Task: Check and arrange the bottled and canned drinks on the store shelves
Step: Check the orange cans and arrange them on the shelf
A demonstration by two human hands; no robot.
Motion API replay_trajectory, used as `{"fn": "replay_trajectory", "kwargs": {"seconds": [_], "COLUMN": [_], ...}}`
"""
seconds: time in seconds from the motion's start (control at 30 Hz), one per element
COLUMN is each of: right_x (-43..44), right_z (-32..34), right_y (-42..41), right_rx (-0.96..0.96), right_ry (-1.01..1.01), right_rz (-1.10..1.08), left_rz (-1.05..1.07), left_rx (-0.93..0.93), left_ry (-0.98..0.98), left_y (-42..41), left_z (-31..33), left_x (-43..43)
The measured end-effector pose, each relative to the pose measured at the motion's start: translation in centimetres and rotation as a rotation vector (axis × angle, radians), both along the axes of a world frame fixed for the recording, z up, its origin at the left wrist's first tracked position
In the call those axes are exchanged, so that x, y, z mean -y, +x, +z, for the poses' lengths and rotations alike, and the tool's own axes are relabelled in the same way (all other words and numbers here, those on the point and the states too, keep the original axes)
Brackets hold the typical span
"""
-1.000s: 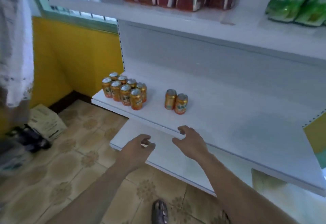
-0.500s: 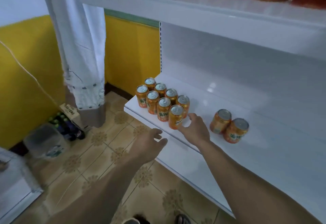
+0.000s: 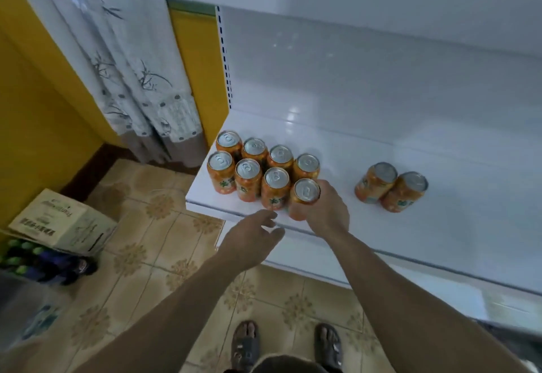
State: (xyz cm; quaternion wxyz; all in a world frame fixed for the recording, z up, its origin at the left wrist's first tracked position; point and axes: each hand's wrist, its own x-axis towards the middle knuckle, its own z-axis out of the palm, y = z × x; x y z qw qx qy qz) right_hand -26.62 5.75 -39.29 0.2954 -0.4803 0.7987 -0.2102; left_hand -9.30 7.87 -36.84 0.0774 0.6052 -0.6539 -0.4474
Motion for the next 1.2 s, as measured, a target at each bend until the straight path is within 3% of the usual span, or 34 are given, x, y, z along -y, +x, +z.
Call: {"fn": "replay_trajectory", "kwargs": {"seconds": [0.17, 0.3, 0.6, 0.7, 0.8, 0.87, 1.03, 1.1, 1.2], "right_x": [-4.1, -7.3, -12.7, -13.6, -14.1, -14.3, -13.5, -13.4, -13.9], "right_z": [3.2, 7.0, 15.2, 15.8, 15.6, 15.5, 14.6, 14.2, 13.7], "right_y": [0.0, -0.3, -0.2, -1.4, -2.3, -2.6, -3.4, -3.3, -2.5], "right_rx": [0.031, 0.000, -0.217, -0.247, -0.150, 0.100, 1.229, 1.514, 1.744], "right_ry": [-0.222, -0.365, -0.782, -0.823, -0.779, -0.710, -0.443, -0.310, -0.102], "right_rz": [-0.067, -0.022, 0.174, 0.220, 0.195, 0.054, -0.495, -0.582, -0.608], "left_rz": [-0.077, -0.168, -0.166, -0.200, -0.214, -0.223, -0.160, -0.177, -0.221], "left_rx": [-0.173, -0.331, -0.753, -0.715, -0.689, -0.668, -0.732, -0.757, -0.793], "left_ry": [-0.092, -0.306, -0.409, -0.444, -0.484, -0.460, -0.326, -0.313, -0.322], "left_y": [0.0, -1.4, -4.5, -5.1, -5.1, -5.0, -4.1, -4.4, -5.1], "left_z": [-0.1, 0.6, 5.8, 6.9, 7.3, 7.6, 8.0, 8.5, 9.4], "left_x": [0.4, -0.3, -2.3, -2.9, -3.7, -4.3, -5.5, -5.8, -6.4]}}
